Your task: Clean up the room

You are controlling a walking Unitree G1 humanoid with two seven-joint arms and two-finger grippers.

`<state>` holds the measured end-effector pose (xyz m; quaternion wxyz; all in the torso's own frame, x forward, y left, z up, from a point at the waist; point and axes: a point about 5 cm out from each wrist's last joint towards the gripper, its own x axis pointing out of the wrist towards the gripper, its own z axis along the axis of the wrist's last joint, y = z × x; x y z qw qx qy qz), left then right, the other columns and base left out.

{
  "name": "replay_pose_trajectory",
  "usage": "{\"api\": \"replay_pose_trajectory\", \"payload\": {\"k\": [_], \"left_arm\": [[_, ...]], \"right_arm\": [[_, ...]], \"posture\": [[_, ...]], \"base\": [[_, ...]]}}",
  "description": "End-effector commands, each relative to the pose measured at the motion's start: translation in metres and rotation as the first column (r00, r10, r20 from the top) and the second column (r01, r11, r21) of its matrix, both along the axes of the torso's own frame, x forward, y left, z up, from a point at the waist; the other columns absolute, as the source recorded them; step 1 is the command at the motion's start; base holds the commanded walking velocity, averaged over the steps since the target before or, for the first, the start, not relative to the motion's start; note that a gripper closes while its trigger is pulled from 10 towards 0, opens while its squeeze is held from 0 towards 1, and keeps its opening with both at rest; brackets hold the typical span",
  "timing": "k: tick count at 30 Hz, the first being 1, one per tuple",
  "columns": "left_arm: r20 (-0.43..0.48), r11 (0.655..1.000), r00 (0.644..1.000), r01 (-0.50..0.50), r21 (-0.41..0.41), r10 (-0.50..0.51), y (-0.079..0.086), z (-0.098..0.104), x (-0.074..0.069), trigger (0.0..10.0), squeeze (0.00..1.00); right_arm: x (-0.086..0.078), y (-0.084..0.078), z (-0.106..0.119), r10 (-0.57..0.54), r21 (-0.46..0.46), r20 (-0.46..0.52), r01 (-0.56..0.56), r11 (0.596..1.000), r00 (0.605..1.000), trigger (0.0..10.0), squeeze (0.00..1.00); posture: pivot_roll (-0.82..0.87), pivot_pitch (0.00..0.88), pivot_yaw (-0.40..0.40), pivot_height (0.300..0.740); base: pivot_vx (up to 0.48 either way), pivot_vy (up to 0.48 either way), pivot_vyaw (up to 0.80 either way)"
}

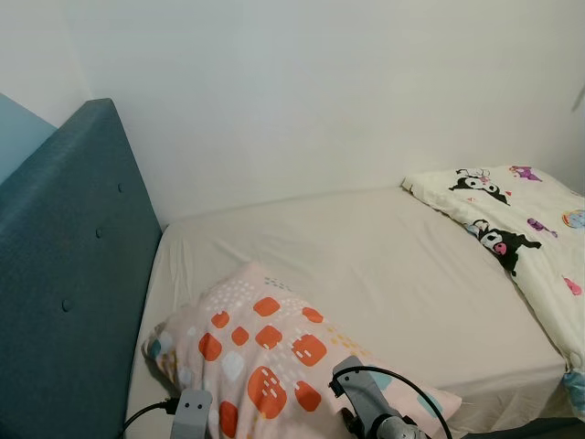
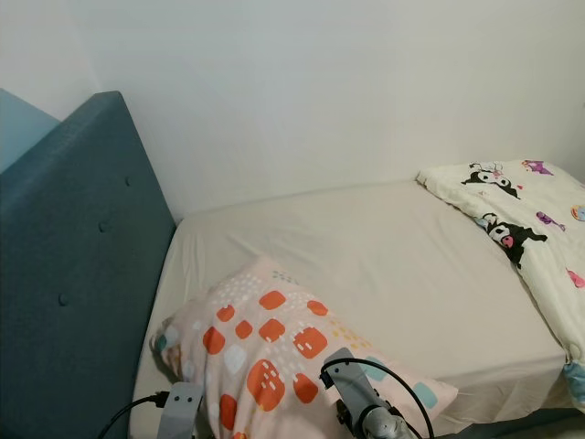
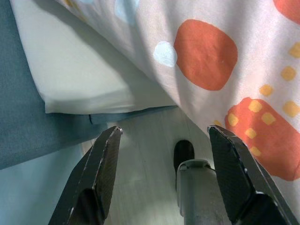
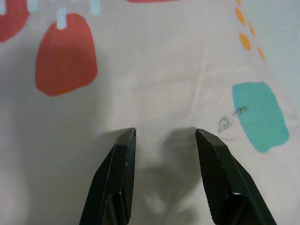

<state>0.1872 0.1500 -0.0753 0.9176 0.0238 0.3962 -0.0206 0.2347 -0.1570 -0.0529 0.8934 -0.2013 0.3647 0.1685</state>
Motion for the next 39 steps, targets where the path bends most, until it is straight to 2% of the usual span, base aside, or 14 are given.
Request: {"api": "replay_pose_trajectory", "payload": {"k": [1,9,10,14,17,19,27,39], "left_arm": [[0.014,0.999,0.999,-0.039,0.005,0.039,0.003,0.000,-0.002,10.0,0.00],[0.024,0.998,0.998,-0.058,-0.012,0.058,0.000,0.001,-0.002,10.0,0.00],[0.018,0.998,0.998,-0.052,-0.020,0.052,-0.001,0.001,-0.001,10.0,0.00],[0.015,0.998,0.998,-0.054,-0.027,0.054,-0.001,0.001,-0.001,10.0,0.00],[0.018,0.998,0.998,-0.055,-0.021,0.055,0.001,0.002,0.001,10.0,0.00],[0.047,0.999,0.998,-0.036,0.005,0.036,0.009,0.005,0.007,10.0,0.00],[0.038,0.999,0.999,-0.036,0.030,0.035,0.013,0.004,0.005,10.0,0.00],[0.070,0.998,0.995,-0.067,0.016,0.066,0.010,0.008,0.007,10.0,0.00]], "right_arm": [[-0.002,0.003,0.000,-0.011,0.066,-0.005,0.011,0.998,1.000,10.0,0.00],[-0.002,0.000,0.002,-0.024,0.119,-0.008,0.025,0.993,1.000,10.0,0.00],[-0.004,0.003,0.000,0.009,0.136,-0.035,-0.004,0.991,0.999,10.0,0.00],[-0.005,0.005,0.000,0.026,0.150,-0.036,-0.020,0.988,0.999,10.0,0.00],[-0.004,0.006,0.000,0.030,0.153,-0.029,-0.025,0.988,0.999,10.0,0.00],[0.001,0.009,0.004,-0.017,0.226,-0.008,0.018,0.974,1.000,10.0,0.00],[0.004,0.009,0.007,-0.021,0.267,-0.012,0.024,0.964,1.000,10.0,0.00],[0.003,0.012,0.008,0.057,0.229,-0.001,-0.055,0.972,0.998,10.0,0.00]], "posture": [[-0.10,0.000,-0.009,0.740],[-0.10,0.000,-0.002,0.740],[-0.10,0.000,0.001,0.740],[-0.10,0.000,0.001,0.740],[-0.11,0.000,0.012,0.740],[-0.11,0.000,0.014,0.740],[-0.10,0.000,0.011,0.740],[-0.10,0.000,0.008,0.740]], "base": [[0.000,0.000,0.00],[0.000,0.000,0.00],[0.000,0.000,0.00],[0.000,0.000,0.00],[0.000,0.000,0.00],[0.000,0.000,0.00],[0.000,0.000,0.00],[0.000,0.000,0.00]]}}
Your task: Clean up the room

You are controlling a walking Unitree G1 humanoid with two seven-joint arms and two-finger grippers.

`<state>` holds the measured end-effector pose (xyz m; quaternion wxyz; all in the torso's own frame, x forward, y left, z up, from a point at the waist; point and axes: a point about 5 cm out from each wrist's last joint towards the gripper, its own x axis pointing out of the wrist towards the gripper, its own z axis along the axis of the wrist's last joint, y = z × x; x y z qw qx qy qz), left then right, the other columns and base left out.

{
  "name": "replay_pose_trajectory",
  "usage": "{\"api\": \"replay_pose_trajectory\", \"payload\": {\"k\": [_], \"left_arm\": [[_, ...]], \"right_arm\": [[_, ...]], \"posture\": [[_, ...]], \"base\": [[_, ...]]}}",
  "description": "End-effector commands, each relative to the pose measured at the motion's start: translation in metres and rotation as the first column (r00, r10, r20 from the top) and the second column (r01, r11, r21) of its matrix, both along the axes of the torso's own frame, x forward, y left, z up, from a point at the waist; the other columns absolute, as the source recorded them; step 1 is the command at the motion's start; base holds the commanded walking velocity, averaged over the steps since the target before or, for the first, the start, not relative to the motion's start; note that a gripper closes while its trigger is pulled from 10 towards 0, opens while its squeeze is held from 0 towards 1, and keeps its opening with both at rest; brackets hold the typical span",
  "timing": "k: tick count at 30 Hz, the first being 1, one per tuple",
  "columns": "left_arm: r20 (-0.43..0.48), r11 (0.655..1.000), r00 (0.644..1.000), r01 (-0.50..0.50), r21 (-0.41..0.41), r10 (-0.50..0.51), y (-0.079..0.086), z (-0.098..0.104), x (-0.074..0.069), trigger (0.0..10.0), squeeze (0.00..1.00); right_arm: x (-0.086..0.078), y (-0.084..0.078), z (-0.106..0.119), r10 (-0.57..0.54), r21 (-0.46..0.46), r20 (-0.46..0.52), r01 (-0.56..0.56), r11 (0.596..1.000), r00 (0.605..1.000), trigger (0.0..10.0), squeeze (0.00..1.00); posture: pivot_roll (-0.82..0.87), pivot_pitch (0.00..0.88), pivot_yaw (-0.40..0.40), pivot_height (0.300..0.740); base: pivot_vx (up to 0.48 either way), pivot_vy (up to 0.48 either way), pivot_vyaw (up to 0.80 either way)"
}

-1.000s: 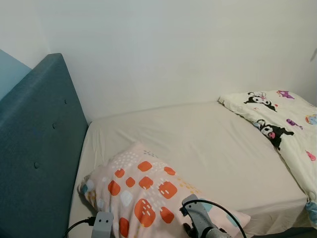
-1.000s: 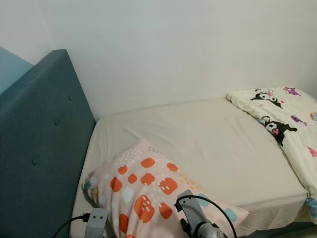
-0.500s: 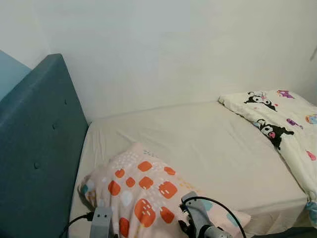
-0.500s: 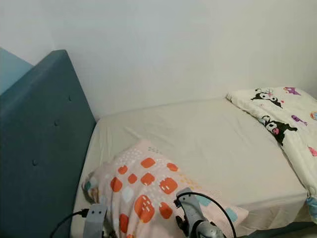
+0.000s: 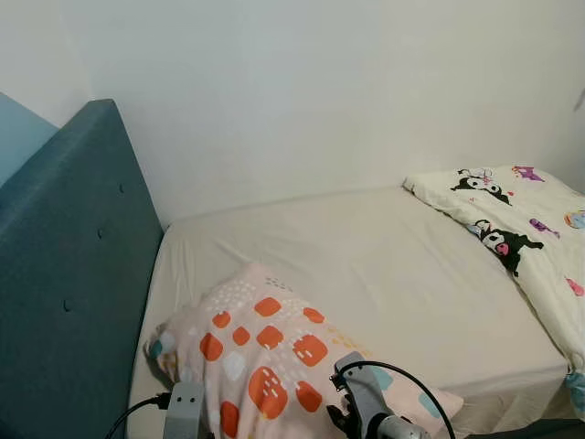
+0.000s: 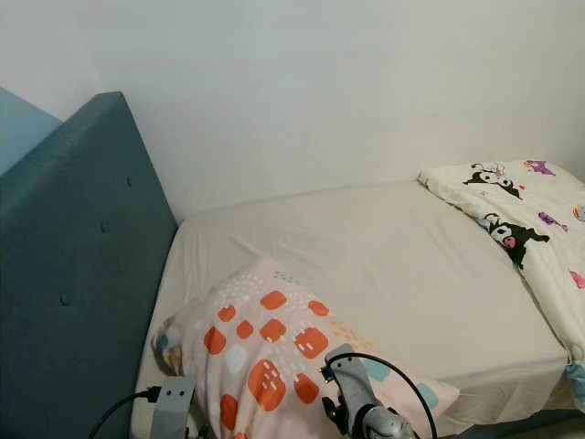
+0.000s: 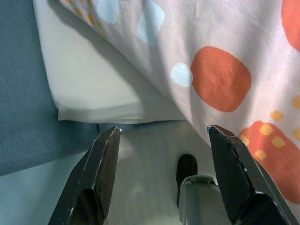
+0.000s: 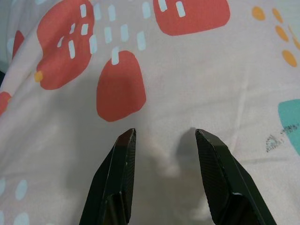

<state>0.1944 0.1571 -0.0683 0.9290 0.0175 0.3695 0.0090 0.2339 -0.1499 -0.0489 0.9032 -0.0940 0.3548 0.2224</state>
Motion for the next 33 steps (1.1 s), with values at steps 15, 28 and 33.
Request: {"api": "replay_pose_trajectory", "payload": {"k": [15,28,33], "left_arm": [[0.036,0.998,0.997,-0.068,0.012,0.067,0.0054,0.0055,0.0075,10.0,0.00],[0.024,0.998,0.998,-0.055,0.003,0.055,0.0037,0.0044,0.0058,10.0,0.00],[0.022,0.999,0.998,-0.051,0.001,0.051,0.0030,0.0044,0.0060,10.0,0.00]], "right_arm": [[0.0029,0.0039,0.0021,-0.021,-0.025,0.038,0.022,0.999,0.999,10.0,0.00],[0.0069,0.0006,0.0043,-0.023,-0.058,0.060,0.026,0.998,0.998,10.0,0.00],[0.0072,0.0005,0.0045,-0.024,-0.057,0.059,0.027,0.998,0.998,10.0,0.00]], "posture": [[-0.11,0.000,0.013,0.740],[-0.11,0.000,0.011,0.740],[-0.11,0.000,0.012,0.740]], "base": [[0.000,0.000,0.00],[0.000,0.000,0.00],[0.000,0.000,0.00]]}}
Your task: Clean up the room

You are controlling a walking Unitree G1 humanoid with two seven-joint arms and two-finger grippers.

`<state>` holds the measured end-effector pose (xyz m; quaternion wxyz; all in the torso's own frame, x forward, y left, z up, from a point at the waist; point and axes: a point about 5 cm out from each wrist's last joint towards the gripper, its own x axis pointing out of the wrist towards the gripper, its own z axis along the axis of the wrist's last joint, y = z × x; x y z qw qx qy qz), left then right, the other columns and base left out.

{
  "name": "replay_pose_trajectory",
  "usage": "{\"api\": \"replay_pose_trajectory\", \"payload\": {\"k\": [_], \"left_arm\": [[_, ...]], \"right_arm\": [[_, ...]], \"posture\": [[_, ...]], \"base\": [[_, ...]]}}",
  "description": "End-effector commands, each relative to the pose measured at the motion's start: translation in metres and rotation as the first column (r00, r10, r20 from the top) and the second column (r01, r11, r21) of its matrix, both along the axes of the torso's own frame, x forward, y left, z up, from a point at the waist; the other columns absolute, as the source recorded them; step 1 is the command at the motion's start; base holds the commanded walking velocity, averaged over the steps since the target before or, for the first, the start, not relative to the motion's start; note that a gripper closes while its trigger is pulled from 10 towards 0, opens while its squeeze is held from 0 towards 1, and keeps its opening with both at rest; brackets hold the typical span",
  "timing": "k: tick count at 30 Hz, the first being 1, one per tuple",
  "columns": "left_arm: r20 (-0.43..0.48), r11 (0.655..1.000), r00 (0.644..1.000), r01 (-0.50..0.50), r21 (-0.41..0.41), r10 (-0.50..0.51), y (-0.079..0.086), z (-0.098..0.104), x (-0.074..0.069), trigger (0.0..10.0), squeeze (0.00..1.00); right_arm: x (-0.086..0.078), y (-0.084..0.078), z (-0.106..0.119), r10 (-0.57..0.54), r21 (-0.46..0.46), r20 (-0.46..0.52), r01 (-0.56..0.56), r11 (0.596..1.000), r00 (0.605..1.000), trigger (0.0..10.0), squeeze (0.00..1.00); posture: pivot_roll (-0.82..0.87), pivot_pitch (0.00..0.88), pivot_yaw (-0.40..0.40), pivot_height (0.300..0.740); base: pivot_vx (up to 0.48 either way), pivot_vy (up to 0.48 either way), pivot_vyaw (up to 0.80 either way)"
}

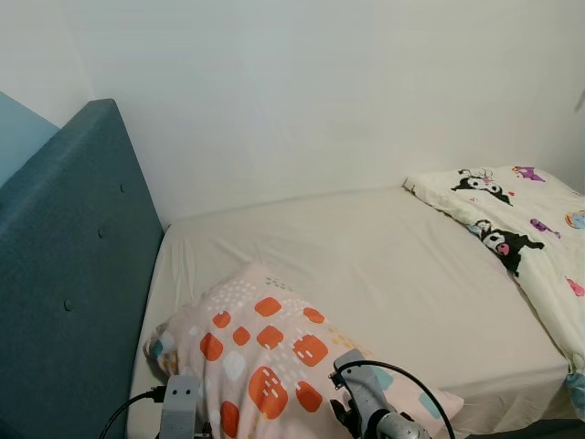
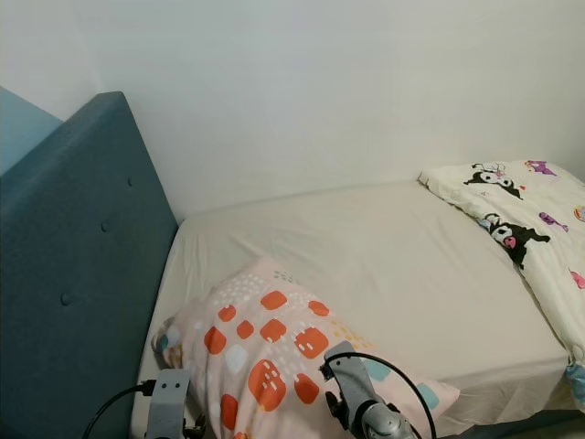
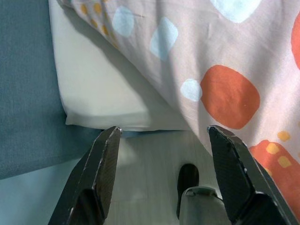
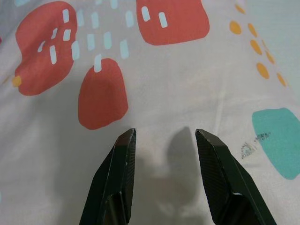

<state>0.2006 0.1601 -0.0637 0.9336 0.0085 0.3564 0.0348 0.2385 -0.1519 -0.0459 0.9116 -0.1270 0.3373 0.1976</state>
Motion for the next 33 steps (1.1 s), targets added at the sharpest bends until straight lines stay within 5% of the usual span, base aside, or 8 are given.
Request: {"api": "replay_pose_trajectory", "payload": {"k": [1,33], "left_arm": [[-0.008,1.000,1.000,0.007,-0.002,-0.007,-0.0004,-0.0003,-0.0002,10.0,0.00],[-0.005,1.000,1.000,0.027,0.000,-0.027,-0.0013,0.0010,0.0011,10.0,0.00]], "right_arm": [[0.0029,0.0020,0.0018,-0.004,0.006,0.006,0.004,1.000,1.000,10.0,0.00],[0.0093,-0.0016,0.0045,-0.046,-0.029,0.016,0.046,0.999,0.999,10.0,0.00]], "posture": [[-0.11,0.000,0.013,0.740],[-0.11,0.000,0.013,0.740]], "base": [[0.000,0.000,0.00],[0.000,0.000,0.00]]}}
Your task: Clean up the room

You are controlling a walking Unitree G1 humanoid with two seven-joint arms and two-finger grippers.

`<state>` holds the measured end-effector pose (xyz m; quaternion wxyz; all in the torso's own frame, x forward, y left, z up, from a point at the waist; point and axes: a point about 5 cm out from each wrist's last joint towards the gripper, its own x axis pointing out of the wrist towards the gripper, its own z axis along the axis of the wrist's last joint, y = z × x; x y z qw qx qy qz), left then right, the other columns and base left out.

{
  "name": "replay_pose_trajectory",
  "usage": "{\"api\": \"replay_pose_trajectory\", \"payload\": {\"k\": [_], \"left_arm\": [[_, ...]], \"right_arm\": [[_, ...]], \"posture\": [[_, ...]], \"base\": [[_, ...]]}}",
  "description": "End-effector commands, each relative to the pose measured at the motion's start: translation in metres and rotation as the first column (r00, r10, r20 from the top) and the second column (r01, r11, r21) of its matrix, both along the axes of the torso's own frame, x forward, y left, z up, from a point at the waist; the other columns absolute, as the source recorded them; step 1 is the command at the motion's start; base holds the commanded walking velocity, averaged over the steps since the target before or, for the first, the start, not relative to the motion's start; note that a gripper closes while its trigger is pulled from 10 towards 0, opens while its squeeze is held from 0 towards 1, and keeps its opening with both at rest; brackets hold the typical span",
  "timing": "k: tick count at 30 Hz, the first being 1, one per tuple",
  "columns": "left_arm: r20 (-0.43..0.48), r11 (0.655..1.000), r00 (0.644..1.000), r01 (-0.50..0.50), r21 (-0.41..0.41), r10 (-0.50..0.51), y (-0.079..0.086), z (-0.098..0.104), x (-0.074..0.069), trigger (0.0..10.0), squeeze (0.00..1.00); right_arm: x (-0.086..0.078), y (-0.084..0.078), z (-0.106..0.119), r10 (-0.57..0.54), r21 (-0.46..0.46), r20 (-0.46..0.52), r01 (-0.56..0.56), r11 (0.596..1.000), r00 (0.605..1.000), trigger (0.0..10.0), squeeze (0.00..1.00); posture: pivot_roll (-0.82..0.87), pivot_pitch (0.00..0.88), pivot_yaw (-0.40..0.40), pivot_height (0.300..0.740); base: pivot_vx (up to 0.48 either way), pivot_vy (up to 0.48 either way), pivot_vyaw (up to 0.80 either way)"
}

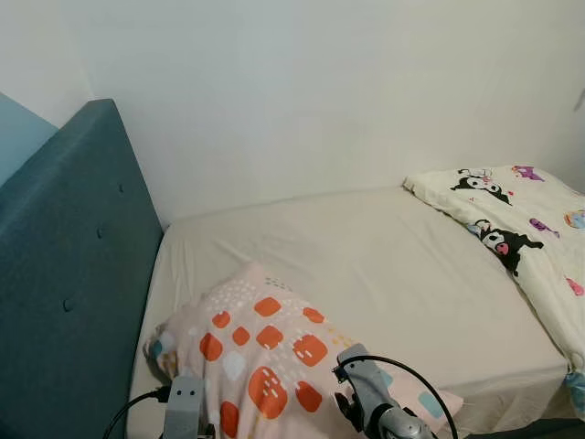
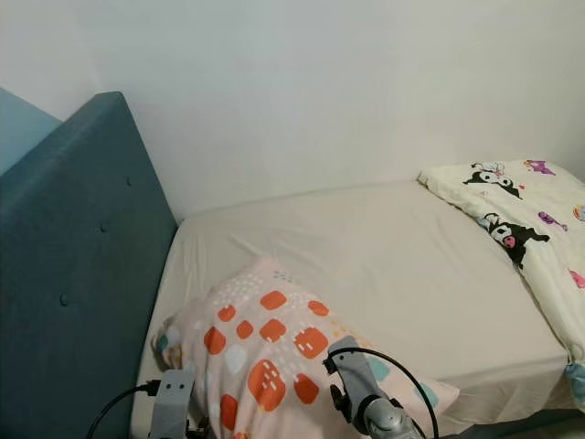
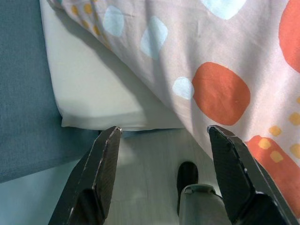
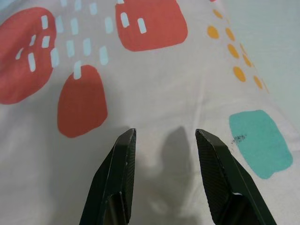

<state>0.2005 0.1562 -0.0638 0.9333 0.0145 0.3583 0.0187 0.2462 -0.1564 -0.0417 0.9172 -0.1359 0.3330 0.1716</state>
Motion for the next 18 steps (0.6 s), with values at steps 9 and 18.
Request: {"api": "replay_pose_trajectory", "payload": {"k": [9,18], "left_arm": [[-0.002,1.000,1.000,-0.007,0.012,0.007,0.0057,0.0004,-0.0006,10.0,0.00],[-0.002,1.000,1.000,-0.006,0.012,0.006,0.0064,0.0007,0.0001,10.0,0.00]], "right_arm": [[0.0033,0.0025,0.0013,-0.009,0.002,-0.002,0.009,1.000,1.000,10.0,0.00],[0.0038,0.0012,0.0016,-0.017,0.004,-0.002,0.017,1.000,1.000,10.0,0.00]], "posture": [[-0.11,0.000,0.015,0.740],[-0.11,0.000,0.015,0.740]], "base": [[0.000,0.000,0.00],[0.000,0.000,0.00]]}}
